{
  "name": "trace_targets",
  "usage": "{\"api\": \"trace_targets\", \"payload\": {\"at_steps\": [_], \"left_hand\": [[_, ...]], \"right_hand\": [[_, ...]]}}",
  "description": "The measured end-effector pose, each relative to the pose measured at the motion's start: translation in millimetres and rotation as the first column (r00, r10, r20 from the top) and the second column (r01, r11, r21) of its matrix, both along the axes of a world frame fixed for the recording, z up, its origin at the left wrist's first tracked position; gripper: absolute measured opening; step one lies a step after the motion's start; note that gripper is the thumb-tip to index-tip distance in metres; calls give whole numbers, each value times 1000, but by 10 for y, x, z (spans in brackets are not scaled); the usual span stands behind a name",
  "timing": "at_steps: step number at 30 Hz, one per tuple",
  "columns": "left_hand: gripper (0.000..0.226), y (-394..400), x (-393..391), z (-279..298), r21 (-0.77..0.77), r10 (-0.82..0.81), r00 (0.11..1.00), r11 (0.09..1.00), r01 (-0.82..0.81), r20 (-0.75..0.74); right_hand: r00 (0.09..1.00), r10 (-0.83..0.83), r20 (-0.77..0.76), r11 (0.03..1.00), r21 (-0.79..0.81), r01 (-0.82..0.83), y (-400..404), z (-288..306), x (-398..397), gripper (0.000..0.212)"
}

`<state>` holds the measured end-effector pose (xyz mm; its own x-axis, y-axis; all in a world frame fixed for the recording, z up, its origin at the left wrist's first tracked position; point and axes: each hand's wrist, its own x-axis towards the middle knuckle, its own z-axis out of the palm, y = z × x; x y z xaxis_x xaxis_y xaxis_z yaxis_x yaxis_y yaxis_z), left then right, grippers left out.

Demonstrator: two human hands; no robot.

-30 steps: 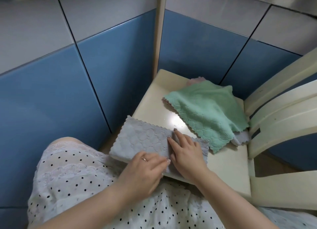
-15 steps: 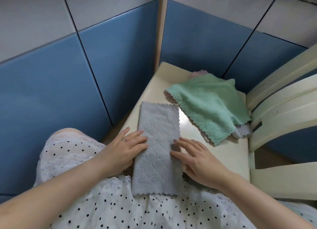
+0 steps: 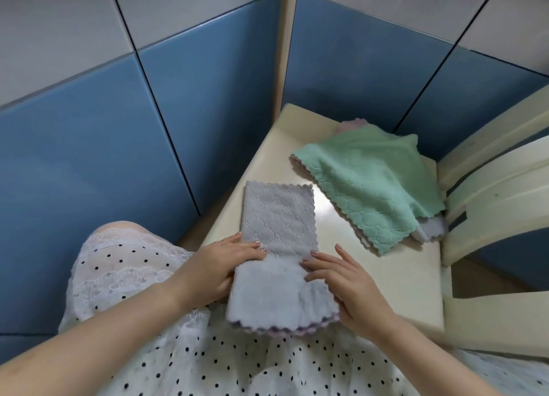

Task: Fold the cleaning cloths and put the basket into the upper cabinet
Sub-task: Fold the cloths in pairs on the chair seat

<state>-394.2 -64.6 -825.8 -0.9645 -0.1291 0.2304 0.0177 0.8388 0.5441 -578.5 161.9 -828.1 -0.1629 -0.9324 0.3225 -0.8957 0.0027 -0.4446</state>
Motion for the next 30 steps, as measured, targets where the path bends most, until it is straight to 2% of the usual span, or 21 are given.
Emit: {"api": "trace_targets", "payload": {"at_steps": [2, 4, 7, 8, 10, 12, 15, 17, 23, 26, 30], "left_hand": [[31, 57, 19, 97, 191, 110, 994, 976, -107, -6], [38, 129, -4, 231, 363, 189, 982, 913, -185, 24], [44, 234, -132, 377, 549, 293, 954, 788, -278, 63], [45, 252, -181, 410, 597, 321, 944, 743, -303, 79], [62, 247, -263, 400, 625, 368, 923, 696, -353, 113], [77, 219, -324, 351, 577, 413, 896, 696, -428, 166], [83, 190, -405, 285, 481, 447, 864, 720, -501, 231], [79, 164, -451, 274, 447, 453, 856, 730, -517, 252], [46, 90, -477, 284, 434, 426, 839, 721, -540, 337], [43, 132, -452, 305, 434, 455, 829, 707, -559, 326], [47, 73, -451, 331, 432, 397, 818, 705, -563, 417]], "right_hand": [[955, -103, 277, 993, -31, 116, -67, 104, 87, 18], [832, -223, 509, 962, -23, 272, -174, 222, 157, 23], [696, -379, 610, 876, -5, 482, -399, 330, 134, 34], [668, -418, 615, 857, 22, 515, -473, 348, 110, 35], [616, -465, 635, 834, 82, 546, -596, 355, 49, 30], [588, -525, 615, 815, 164, 556, -672, 327, -8, 26], [585, -623, 519, 771, 280, 573, -744, 264, -98, 26], [594, -651, 472, 754, 315, 576, -791, 245, -156, 26], [667, -676, 312, 734, 369, 571, -923, 259, -287, 22], [691, -673, 263, 731, 375, 570, -928, 232, -315, 22], [663, -686, 301, 718, 430, 548, -947, 239, -352, 22]]}}
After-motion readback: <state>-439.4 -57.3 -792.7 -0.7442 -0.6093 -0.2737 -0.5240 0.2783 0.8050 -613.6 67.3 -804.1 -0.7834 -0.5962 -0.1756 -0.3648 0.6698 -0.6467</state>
